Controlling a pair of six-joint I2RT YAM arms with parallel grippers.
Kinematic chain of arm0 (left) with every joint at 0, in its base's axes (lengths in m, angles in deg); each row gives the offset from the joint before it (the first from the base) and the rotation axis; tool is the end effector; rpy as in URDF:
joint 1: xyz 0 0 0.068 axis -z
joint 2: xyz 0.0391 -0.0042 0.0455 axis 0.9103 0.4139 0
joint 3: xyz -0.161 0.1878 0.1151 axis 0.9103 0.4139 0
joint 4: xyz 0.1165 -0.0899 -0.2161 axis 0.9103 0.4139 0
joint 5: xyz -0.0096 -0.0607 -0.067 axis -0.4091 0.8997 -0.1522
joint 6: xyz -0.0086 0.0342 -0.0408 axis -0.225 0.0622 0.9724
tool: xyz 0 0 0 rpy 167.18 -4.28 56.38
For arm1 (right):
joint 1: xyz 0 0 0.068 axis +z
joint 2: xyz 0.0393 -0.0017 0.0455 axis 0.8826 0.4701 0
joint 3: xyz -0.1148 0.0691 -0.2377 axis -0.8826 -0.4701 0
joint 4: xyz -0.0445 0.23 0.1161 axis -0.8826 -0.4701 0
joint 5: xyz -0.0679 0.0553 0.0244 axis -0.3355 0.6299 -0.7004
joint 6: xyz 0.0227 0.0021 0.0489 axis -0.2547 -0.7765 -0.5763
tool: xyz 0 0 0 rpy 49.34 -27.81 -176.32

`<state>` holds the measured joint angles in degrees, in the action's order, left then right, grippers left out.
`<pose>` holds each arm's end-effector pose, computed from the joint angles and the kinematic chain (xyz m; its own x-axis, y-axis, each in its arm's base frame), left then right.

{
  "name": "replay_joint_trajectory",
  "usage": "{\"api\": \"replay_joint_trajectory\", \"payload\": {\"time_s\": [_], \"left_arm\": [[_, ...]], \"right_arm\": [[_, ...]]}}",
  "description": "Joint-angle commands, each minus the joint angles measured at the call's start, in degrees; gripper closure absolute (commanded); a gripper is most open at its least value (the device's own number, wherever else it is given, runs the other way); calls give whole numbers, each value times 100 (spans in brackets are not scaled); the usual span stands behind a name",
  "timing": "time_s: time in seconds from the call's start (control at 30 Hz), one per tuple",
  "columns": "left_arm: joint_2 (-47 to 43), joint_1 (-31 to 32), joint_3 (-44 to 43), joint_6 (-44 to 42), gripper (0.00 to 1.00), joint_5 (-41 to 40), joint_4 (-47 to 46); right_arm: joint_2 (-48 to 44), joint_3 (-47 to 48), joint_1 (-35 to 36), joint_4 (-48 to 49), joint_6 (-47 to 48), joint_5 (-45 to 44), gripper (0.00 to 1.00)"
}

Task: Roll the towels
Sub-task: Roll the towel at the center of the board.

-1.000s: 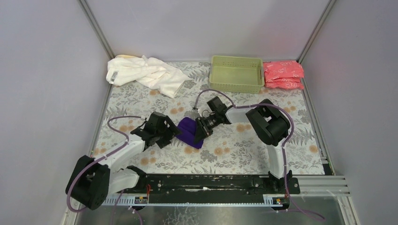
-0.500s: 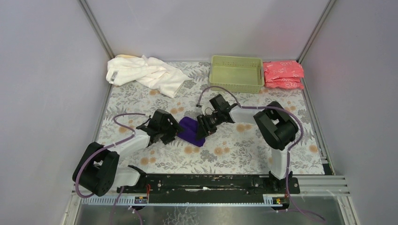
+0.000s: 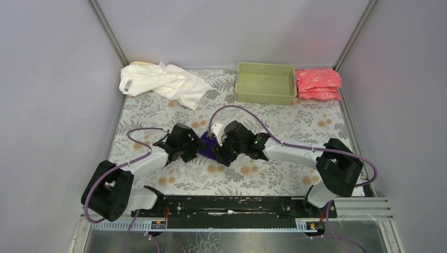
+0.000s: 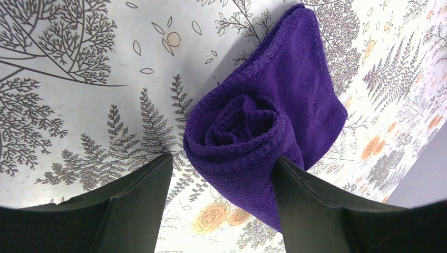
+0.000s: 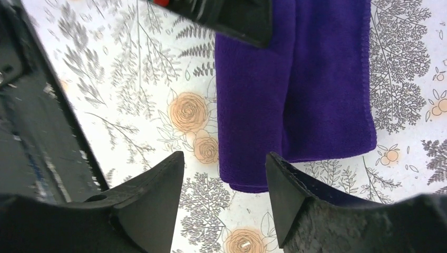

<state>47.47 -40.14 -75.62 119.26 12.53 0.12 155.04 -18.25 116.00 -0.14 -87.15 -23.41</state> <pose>0.2040 -0.0985 0.1494 -0.7517 -0.6002 -0.2734 -0.4006 0.7448 -0.5336 0.1958 0.2833 0.2200 -0.3841 -0.5017 -0.7751 -0.8839 0.4425 0.1516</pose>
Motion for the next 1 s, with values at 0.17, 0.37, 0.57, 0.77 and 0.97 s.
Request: {"api": "replay_joint_trajectory", "payload": {"time_s": [0.17, 0.37, 0.57, 0.77, 0.97], "left_arm": [[128, -18, 214, -57, 33, -330, 411], [121, -17, 212, -118, 33, -333, 401], [53, -27, 123, -193, 33, -366, 465], [-459, -73, -31, -227, 27, -513, 792], [-1164, -71, -44, -81, 22, -490, 1108]], "right_arm": [[491, -178, 737, 599, 1340, -1505, 33], [1138, 77, 786, 541, 1571, -1669, 33], [1650, 437, 615, -89, 1536, -1318, 43], [1813, 841, 179, -1028, 968, 237, 71], [2209, 1548, -161, -2025, 501, 1740, 79]]}}
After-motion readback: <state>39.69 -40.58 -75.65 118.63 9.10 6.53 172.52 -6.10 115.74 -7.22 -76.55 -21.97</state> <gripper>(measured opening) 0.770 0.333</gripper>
